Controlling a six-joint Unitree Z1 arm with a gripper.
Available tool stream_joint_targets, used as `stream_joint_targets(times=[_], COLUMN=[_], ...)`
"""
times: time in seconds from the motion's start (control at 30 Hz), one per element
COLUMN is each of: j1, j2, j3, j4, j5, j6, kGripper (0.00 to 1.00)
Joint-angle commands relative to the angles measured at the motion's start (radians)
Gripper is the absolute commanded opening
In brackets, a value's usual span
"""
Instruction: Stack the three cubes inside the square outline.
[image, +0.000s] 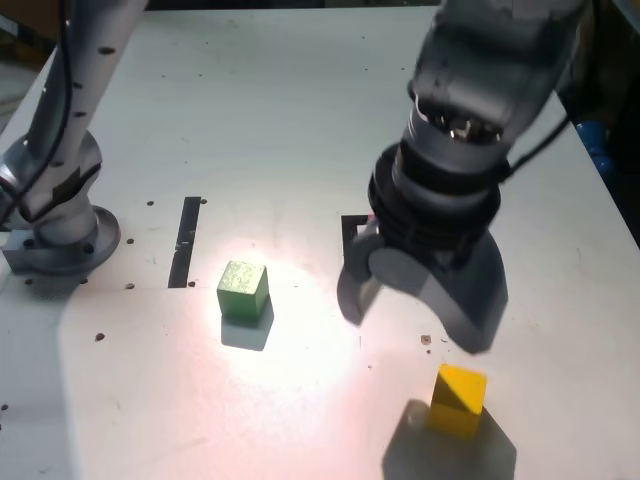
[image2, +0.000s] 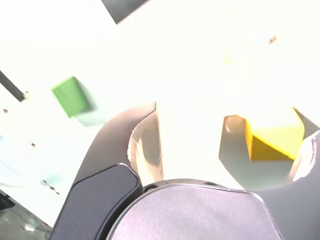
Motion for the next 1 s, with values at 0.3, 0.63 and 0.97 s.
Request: stream_joint_targets(times=[0.3, 0.63, 0.97], j1=[-0.076, -0.079, -0.078], j2=[0.108, 0.203, 0.234], j3=[-0.113, -0.200, -0.221], j4=[0.014, 0.030, 0.054], j5=[-0.033, -0.055, -0.059], j6=[-0.047, -0.052, -0.084], kGripper=[0.97, 0.87, 0.53])
